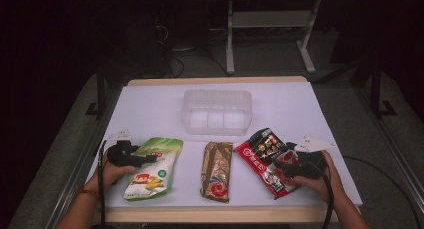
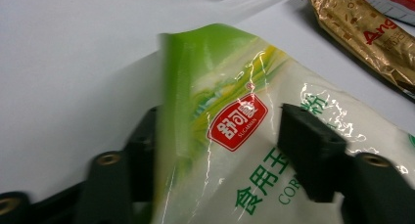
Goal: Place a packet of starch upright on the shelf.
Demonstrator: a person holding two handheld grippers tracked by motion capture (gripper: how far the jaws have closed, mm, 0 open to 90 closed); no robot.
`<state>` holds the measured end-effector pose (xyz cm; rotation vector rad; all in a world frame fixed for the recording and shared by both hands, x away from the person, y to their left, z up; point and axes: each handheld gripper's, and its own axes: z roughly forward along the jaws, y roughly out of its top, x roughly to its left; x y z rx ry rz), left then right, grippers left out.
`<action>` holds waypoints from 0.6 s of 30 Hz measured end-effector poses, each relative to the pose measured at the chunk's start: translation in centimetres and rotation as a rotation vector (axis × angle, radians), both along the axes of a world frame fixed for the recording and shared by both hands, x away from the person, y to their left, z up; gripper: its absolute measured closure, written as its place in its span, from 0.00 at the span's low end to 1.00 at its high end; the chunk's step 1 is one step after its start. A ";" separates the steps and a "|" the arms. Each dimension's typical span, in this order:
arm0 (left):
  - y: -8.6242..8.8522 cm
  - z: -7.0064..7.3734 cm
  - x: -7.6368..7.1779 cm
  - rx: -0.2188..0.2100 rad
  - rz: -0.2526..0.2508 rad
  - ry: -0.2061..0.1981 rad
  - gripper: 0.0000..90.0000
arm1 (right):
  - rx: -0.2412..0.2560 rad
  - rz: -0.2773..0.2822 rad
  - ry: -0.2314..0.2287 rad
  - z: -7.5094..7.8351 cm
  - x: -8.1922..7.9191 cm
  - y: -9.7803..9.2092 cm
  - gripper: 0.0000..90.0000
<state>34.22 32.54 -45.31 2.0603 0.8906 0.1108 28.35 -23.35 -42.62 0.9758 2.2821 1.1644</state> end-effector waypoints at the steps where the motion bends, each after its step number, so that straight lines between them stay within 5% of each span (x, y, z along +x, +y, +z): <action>1: -0.1 0.1 -0.1 0.028 -0.002 -0.017 0.63 | 0.001 0.001 0.001 0.0 0.0 0.0 0.25; 3: 0.0 0.1 -0.2 0.042 0.019 -0.021 0.79 | 0.000 0.001 0.005 -0.1 0.1 0.0 0.25; 7: -0.1 0.3 -0.5 0.061 0.020 -0.054 0.93 | 0.002 -0.001 0.000 0.0 0.1 0.0 0.25; 10: -0.1 0.5 -0.7 0.069 0.021 -0.075 0.96 | 0.004 -0.003 0.000 0.0 0.2 0.0 0.25; 18: 0.7 1.3 -1.3 -0.010 0.031 -0.114 1.00 | 0.019 -0.014 0.001 0.1 0.5 -0.2 0.25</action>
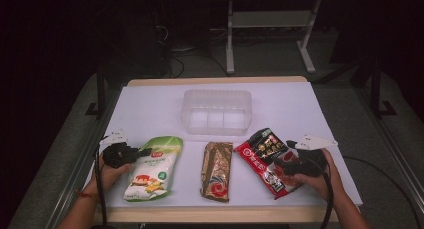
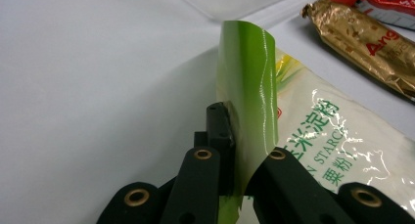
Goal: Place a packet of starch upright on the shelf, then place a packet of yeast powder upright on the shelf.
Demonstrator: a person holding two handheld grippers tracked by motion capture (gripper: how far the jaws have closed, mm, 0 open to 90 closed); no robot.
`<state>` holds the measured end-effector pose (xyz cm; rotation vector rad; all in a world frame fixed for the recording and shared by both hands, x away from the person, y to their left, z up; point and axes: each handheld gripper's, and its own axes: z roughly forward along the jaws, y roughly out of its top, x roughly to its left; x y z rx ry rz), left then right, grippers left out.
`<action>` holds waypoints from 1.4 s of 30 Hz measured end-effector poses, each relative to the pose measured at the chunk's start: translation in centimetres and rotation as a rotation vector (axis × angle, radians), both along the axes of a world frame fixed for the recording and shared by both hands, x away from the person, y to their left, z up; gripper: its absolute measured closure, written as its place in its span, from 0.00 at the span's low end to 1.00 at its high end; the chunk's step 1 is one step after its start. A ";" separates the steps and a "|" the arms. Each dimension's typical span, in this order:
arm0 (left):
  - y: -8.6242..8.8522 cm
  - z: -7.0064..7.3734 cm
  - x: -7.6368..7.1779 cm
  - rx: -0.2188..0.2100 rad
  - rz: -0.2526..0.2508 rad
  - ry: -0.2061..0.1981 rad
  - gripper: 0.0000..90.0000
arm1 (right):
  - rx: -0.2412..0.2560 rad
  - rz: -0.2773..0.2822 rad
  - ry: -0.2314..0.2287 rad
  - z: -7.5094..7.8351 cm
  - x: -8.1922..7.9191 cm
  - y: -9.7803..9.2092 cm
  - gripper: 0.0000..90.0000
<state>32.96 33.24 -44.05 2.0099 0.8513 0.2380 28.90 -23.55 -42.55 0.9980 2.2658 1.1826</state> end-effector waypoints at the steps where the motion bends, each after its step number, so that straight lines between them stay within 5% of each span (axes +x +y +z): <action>1: -0.1 0.2 -0.2 0.003 0.005 -0.014 1.00 | 0.000 0.000 0.000 0.0 0.0 0.0 0.25; 5: -0.2 0.9 -0.8 -0.003 0.008 -0.044 1.00 | 0.004 -0.001 -0.001 0.1 0.1 0.0 0.25; 24: 0.5 4.9 -3.3 -0.223 0.024 -0.128 1.00 | 0.018 -0.027 -0.016 0.3 0.4 -0.3 0.25; 42: -2.3 8.6 -5.2 -0.294 0.020 -0.230 1.00 | 0.029 -0.055 -0.021 0.3 -0.1 -1.1 0.25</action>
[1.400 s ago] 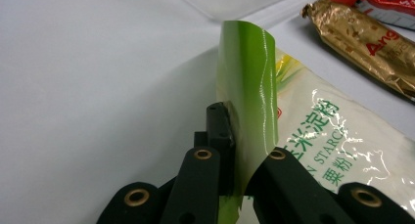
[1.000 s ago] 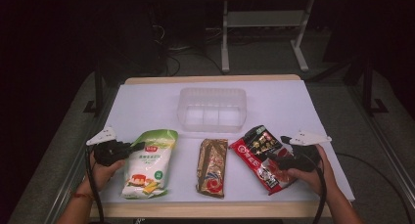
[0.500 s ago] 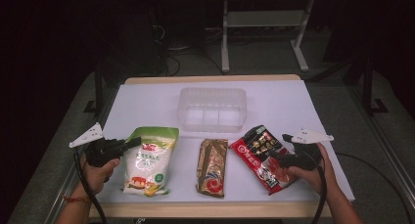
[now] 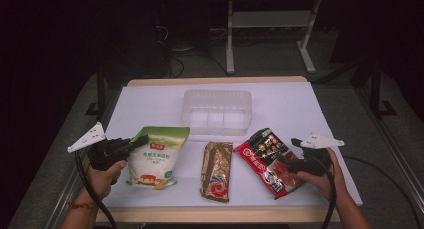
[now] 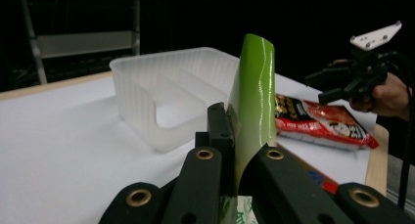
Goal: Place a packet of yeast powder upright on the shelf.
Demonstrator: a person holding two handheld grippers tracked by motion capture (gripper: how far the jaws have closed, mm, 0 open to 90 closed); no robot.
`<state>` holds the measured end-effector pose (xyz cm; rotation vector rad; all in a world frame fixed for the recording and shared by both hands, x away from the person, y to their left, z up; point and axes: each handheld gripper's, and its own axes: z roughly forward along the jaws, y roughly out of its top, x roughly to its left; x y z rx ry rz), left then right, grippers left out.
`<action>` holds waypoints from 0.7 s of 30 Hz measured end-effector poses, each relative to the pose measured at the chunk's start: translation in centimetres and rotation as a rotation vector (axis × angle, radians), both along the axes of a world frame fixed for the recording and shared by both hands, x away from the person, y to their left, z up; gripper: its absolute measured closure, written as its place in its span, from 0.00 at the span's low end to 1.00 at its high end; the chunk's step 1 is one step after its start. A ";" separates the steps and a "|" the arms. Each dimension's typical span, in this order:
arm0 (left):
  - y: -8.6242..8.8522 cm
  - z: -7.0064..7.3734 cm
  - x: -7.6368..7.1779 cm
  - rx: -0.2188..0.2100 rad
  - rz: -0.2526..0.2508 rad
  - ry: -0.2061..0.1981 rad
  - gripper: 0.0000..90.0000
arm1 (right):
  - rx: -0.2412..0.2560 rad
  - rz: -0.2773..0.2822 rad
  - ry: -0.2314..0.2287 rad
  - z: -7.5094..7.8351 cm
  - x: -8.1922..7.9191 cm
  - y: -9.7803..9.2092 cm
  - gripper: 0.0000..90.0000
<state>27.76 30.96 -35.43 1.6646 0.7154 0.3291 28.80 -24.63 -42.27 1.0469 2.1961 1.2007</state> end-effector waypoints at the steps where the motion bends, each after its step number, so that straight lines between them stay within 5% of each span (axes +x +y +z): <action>1: -0.1 0.2 -0.1 -0.003 -0.008 -0.007 1.00 | 0.004 -0.003 0.000 0.0 0.0 0.0 0.25; 21: -1.8 3.3 1.1 -0.117 0.035 -0.055 1.00 | 0.008 -0.018 0.022 -0.4 0.1 -0.3 0.25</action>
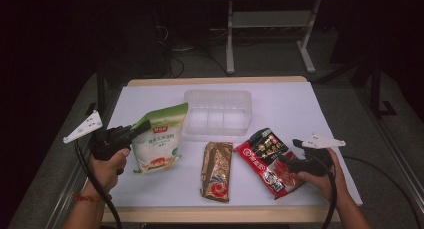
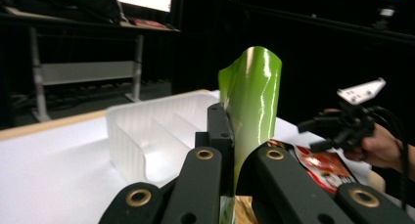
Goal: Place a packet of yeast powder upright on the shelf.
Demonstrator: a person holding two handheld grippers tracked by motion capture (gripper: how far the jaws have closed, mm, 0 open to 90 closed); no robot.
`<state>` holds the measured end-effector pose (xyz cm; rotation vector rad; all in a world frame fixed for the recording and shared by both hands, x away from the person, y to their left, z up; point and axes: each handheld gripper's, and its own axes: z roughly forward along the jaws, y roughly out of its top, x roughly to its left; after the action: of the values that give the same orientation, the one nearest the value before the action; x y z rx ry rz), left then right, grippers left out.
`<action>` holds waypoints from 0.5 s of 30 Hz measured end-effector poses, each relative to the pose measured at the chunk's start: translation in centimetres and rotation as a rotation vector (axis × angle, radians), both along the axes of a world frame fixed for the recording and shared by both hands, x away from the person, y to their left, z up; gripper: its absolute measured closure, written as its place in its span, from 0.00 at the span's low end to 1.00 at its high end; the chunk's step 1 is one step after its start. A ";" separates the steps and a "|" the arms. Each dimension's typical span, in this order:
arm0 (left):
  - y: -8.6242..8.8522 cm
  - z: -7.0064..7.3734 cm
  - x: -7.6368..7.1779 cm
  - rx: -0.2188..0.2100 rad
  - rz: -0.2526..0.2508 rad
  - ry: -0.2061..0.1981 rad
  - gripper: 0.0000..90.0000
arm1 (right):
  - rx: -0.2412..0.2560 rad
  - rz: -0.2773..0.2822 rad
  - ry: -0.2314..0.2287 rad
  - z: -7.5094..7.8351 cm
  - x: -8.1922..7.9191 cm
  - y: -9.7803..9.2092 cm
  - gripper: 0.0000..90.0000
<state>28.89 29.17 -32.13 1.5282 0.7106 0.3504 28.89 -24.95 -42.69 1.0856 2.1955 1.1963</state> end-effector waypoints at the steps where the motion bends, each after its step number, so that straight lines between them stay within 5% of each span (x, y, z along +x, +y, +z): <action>1: -0.1 0.2 0.1 -0.003 0.009 -0.003 1.00 | 0.000 0.000 0.000 0.0 0.0 0.0 0.25; 15: -3.4 3.3 3.7 -0.046 0.050 -0.028 1.00 | 0.020 -0.018 -0.008 0.0 0.0 -0.3 0.25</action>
<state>32.60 25.81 -28.80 1.4611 0.7315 0.3892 28.87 -25.27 -42.68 1.1043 2.1677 1.2147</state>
